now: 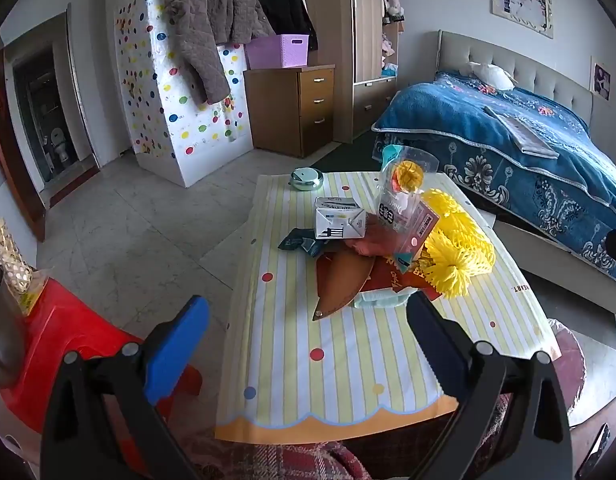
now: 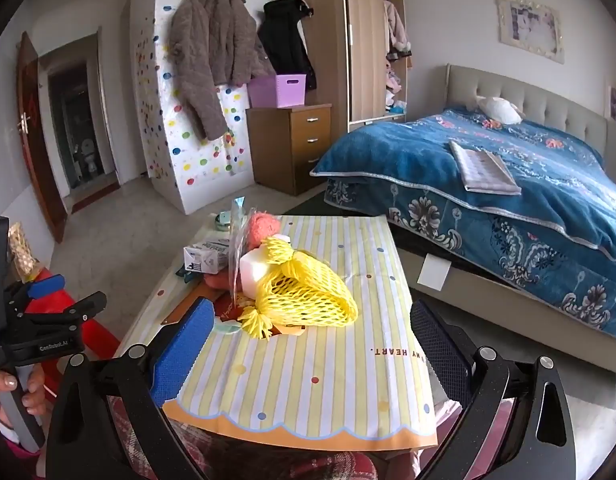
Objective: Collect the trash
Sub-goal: 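Move the right tool toward the yellow foam nets on the table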
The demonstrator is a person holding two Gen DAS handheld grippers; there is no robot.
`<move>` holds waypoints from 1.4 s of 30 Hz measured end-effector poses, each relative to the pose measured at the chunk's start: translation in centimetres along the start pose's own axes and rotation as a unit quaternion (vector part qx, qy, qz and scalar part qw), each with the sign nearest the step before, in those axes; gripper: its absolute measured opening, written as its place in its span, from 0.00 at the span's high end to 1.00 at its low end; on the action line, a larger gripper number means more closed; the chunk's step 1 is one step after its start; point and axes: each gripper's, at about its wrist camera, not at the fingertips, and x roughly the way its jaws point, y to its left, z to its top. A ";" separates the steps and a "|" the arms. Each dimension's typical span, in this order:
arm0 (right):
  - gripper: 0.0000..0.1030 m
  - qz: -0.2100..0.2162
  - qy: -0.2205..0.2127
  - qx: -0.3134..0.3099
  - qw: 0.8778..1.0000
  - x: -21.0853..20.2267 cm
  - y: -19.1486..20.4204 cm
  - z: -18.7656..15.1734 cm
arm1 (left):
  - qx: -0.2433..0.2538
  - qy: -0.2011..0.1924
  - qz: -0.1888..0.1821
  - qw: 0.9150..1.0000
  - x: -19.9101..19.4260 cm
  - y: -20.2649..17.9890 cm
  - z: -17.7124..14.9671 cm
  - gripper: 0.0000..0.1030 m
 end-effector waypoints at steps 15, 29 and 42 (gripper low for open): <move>0.05 0.000 0.001 0.003 1.000 0.1 0.2 -0.2 | -0.003 -0.001 0.000 1.000 -0.1 -0.1 0.0 0.07; 0.05 -0.002 0.001 0.001 1.000 0.3 0.2 -0.4 | -0.002 -0.002 0.000 1.000 -0.1 -0.1 -0.1 0.07; 0.05 -0.001 0.001 -0.001 1.000 0.3 0.0 -0.7 | -0.002 -0.002 0.001 1.000 -0.2 -0.1 -0.1 0.07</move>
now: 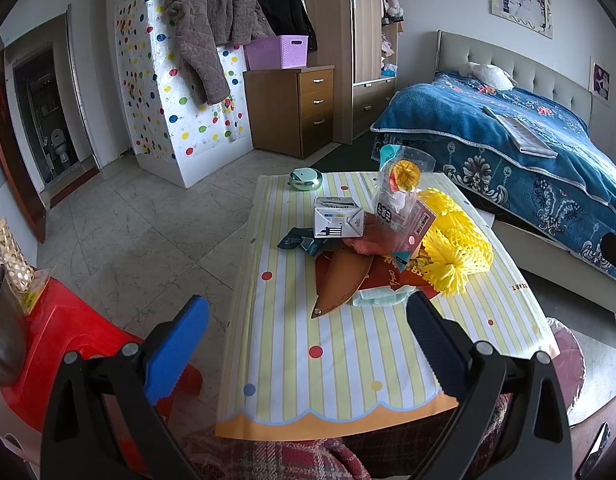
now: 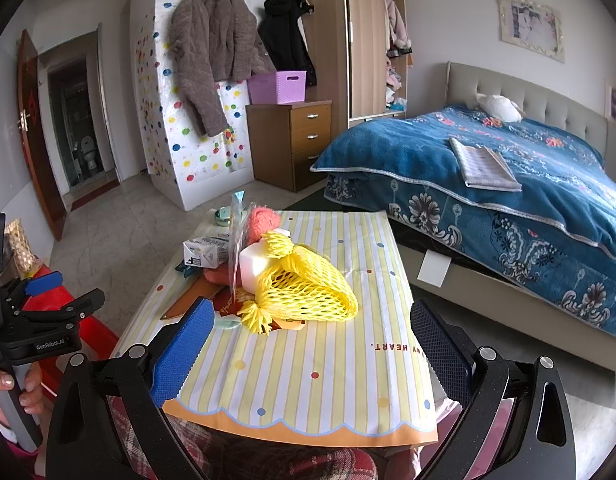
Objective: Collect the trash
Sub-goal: 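Move the right tool toward the yellow foam nets on the table, then grasp the yellow foam nets with the right tool and lift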
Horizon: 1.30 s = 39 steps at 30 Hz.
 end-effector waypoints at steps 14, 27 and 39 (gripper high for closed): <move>0.05 0.009 0.063 -0.013 0.998 5.7 -0.6 -2.7 | -0.001 0.023 0.003 1.000 1.9 0.1 -1.2 0.07; 0.05 -0.015 0.086 -0.133 0.987 15.2 0.1 -5.0 | 0.016 0.040 -0.010 0.999 6.6 -0.9 -0.9 0.07; 0.05 0.028 0.093 -0.156 0.983 20.2 -0.4 -4.2 | 0.018 0.071 -0.006 0.997 10.9 -1.5 0.0 0.07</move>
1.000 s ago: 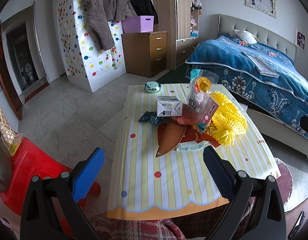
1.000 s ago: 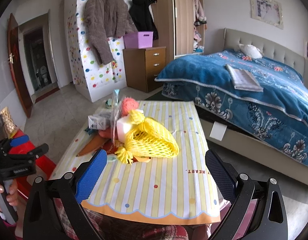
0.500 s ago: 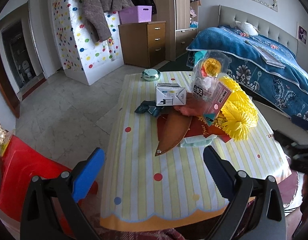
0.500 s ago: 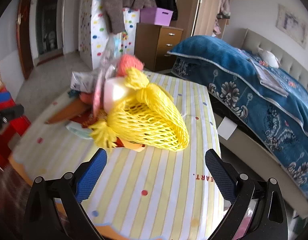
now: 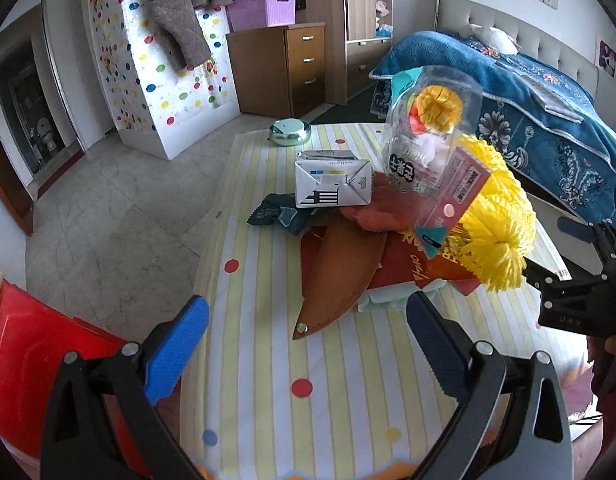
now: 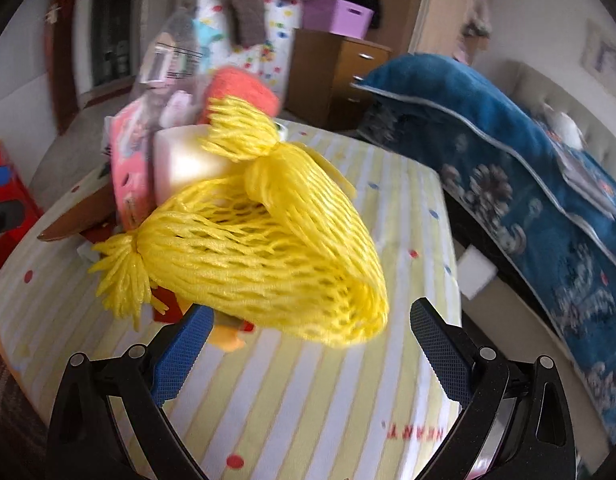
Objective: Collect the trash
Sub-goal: 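Grasp the yellow foam nets with the right tool and lift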
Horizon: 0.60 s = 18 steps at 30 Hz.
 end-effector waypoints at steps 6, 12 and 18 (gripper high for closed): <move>0.10 0.056 -0.011 -0.032 0.998 0.3 0.8 1.3 | 0.002 0.004 0.000 1.000 1.1 -0.4 0.6 0.07; 0.72 0.069 0.010 0.018 0.997 0.1 -0.2 1.5 | 0.009 0.003 -0.003 1.000 1.2 -0.9 0.7 0.07; 0.93 0.065 0.001 0.060 0.996 -2.0 -0.9 0.9 | 0.007 -0.002 0.001 1.000 0.6 -0.6 0.5 0.07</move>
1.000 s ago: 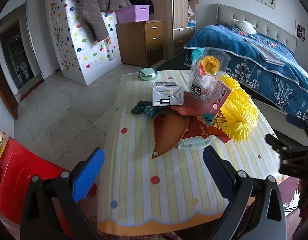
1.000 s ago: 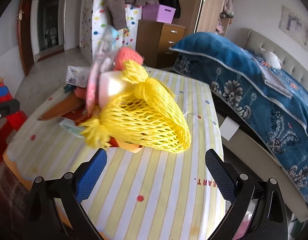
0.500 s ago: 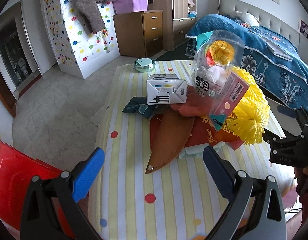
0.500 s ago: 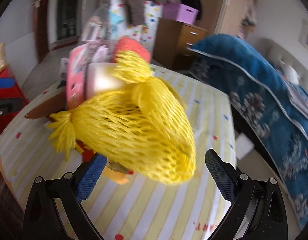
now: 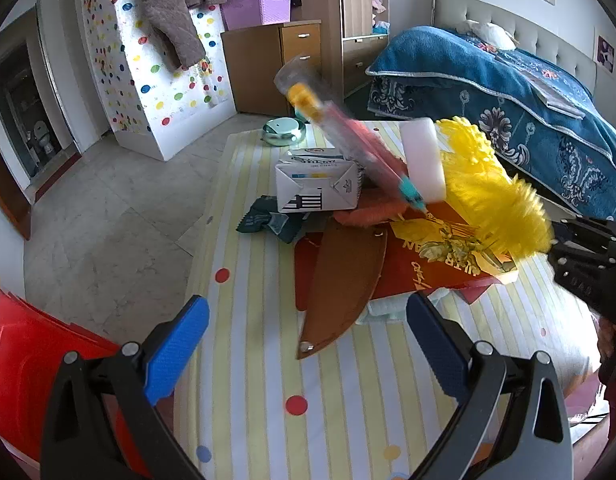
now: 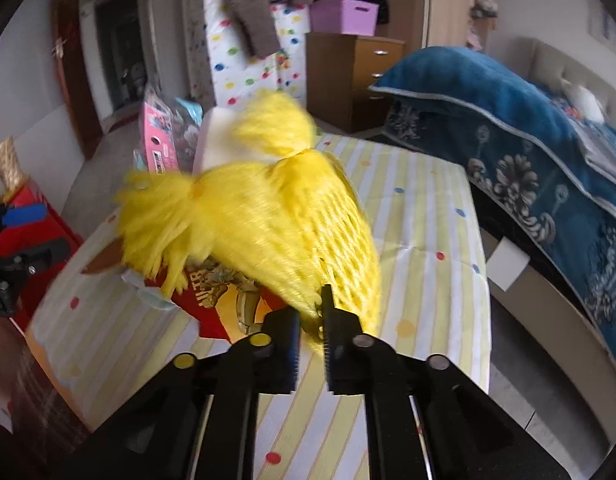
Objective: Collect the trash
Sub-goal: 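Grasp the yellow foam nets with the right tool and lift, then carry the yellow nets with the right tool over the pink-lined bin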
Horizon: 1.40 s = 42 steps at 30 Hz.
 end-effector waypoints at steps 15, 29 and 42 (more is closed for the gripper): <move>0.94 -0.040 -0.053 0.108 0.992 -8.4 -1.1 -1.1 | -0.012 -0.024 0.008 1.000 -2.6 1.8 -1.0 0.07; 0.94 -0.081 -0.094 0.117 0.985 -8.3 -1.8 2.3 | -0.033 -0.064 -0.028 0.997 -3.6 2.7 3.9 0.41; 0.94 -0.099 -0.065 0.100 0.988 -2.3 -2.1 4.8 | -0.054 -0.058 -0.052 0.995 3.3 2.4 13.0 0.55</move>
